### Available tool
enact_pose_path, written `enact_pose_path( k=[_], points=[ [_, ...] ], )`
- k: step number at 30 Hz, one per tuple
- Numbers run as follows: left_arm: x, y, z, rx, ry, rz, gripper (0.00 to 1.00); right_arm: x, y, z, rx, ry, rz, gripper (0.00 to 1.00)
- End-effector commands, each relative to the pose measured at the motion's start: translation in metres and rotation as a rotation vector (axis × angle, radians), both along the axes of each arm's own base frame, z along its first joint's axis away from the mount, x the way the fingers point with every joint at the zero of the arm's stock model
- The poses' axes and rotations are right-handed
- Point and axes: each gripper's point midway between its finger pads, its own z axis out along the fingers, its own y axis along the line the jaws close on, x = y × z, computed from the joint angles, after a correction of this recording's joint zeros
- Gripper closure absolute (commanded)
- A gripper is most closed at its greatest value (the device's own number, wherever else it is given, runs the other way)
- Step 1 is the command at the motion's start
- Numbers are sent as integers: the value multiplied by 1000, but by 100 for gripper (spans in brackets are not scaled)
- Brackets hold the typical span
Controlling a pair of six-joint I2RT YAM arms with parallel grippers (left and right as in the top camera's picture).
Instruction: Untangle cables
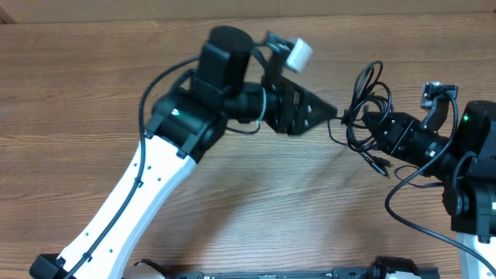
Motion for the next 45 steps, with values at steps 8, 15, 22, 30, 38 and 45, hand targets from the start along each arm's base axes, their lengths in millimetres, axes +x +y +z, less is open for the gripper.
enact_pose_path(
  k=[8,15,22,30,38,45],
  points=[
    [-32,-18,-12,94,-449,-227,31,-8,23,22,199,34,66,96],
    [-15,-17,-19,178,-506,-141,29,-22,41,34,281,28,194,96],
    [-7,-19,-13,172,-546,-110,28,-27,46,38,306,29,236,96],
    [2,-18,-9,174,-576,-74,69,-27,46,38,301,24,238,96],
    [10,-14,-11,208,-586,-33,96,-27,46,39,300,16,239,96],
    [55,15,-20,365,-580,223,96,-28,48,40,304,13,255,96]
  ],
)
